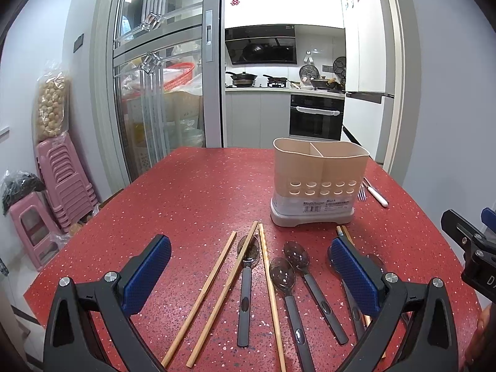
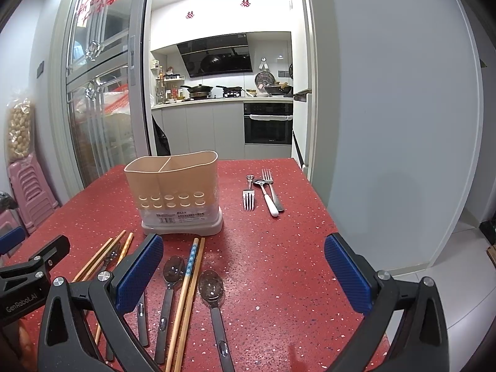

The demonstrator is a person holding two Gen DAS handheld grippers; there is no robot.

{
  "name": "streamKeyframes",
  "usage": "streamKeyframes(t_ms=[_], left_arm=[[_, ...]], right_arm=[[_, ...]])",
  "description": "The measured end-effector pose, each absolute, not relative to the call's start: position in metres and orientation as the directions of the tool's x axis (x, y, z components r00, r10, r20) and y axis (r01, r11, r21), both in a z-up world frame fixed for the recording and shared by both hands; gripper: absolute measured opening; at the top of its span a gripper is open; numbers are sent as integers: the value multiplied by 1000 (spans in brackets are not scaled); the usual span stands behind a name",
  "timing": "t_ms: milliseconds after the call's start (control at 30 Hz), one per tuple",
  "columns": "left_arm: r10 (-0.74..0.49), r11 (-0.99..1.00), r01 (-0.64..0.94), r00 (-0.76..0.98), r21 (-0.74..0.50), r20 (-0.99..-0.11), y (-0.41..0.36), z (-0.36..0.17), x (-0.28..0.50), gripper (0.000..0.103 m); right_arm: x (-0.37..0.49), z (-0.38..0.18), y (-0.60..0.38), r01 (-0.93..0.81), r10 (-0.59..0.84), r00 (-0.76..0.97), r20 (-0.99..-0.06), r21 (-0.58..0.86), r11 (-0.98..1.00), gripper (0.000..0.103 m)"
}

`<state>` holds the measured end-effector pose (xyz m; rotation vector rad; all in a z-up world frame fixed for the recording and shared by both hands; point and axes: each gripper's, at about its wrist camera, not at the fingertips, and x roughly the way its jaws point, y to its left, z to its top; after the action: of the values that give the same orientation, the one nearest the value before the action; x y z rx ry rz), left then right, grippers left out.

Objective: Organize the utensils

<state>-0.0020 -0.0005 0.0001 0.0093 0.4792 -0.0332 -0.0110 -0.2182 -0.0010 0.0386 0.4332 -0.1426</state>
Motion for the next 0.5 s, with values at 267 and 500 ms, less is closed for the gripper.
streamKeyframes(t_ms=[267,500], left_arm=[[-31,999,35,886,0,-462,-2,0,-3,103],[-33,999,38,887,1,-461,-2,1,-3,103]], right_arm=[[-11,-1,-219,145,-127,897,-423,9,989,103],[-11,-2,-219,142,-124,896,-426,10,990,103]])
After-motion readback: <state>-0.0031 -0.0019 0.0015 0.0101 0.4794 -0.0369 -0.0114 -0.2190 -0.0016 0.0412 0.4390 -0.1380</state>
